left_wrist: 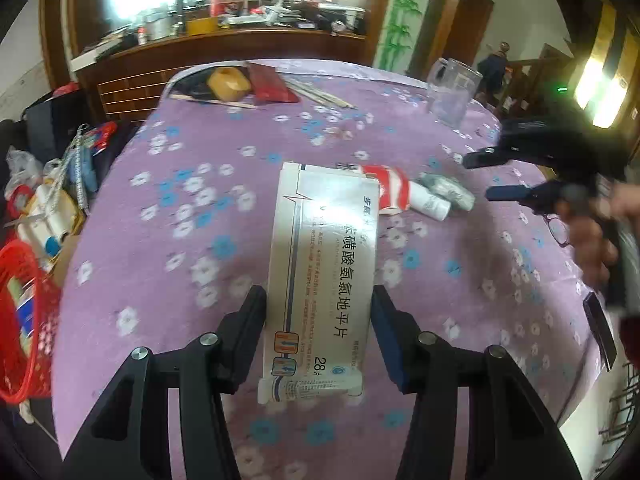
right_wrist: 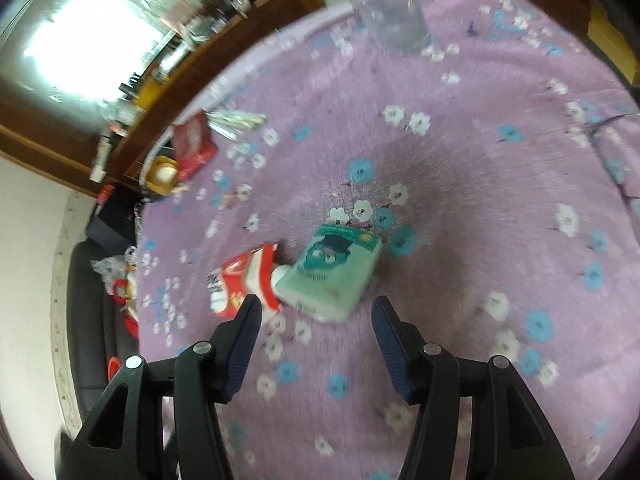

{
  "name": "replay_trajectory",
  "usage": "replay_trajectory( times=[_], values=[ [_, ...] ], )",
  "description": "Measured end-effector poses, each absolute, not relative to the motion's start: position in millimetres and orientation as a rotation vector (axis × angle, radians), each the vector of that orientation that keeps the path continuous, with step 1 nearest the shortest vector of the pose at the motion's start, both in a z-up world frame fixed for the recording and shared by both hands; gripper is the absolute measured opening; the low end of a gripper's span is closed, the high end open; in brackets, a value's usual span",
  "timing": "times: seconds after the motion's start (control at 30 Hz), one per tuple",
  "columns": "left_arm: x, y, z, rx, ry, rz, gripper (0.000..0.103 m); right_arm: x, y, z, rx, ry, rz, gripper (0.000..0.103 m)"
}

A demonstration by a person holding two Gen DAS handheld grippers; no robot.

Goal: Collect trash
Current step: 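Grasp the long white medicine box with the left tool while the right tool grasps the green cartoon pack, then lift the white box and green cartoon pack and carry them over the red basket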

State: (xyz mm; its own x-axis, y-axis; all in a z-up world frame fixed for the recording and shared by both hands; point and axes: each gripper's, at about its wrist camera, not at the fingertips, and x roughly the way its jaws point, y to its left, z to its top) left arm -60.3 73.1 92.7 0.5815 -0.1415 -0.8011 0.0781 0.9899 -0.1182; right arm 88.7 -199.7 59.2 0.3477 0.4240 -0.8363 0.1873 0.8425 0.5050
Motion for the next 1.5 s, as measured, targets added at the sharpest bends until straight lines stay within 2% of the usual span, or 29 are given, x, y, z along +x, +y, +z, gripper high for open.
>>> replay_trajectory(
  times=[0.37, 0.47, 0.53, 0.63, 0.83, 1.03, 1.5],
  values=[
    [-85, 107, 88, -0.115, 0.962, -0.075, 0.052, 124, -175, 17, 0.497, 1.331, 0.061, 0.062],
    [-86, 108, 88, -0.111, 0.953, -0.073, 0.052, 117, -177, 21, 0.495, 1.300, 0.063, 0.052],
    [-86, 107, 89, -0.114, 0.949, -0.078, 0.052, 109, -177, 28, 0.485, 1.275, 0.087, 0.041],
    [-85, 105, 91, -0.108, 0.943, -0.086, 0.052, 91, -174, 44, 0.431, 1.225, 0.114, 0.039],
    [-86, 99, 93, -0.102, 0.936, -0.090, 0.052, 25, -161, 76, 0.356, 1.119, 0.223, 0.039],
    [-91, 96, 95, -0.093, 0.933, -0.094, 0.052, -32, -134, 82, 0.294, 1.095, 0.310, 0.039],
    [-110, 106, 97, -0.097, 0.928, -0.079, 0.052, -72, -86, 87, 0.230, 1.098, 0.400, 0.039]
  ],
)
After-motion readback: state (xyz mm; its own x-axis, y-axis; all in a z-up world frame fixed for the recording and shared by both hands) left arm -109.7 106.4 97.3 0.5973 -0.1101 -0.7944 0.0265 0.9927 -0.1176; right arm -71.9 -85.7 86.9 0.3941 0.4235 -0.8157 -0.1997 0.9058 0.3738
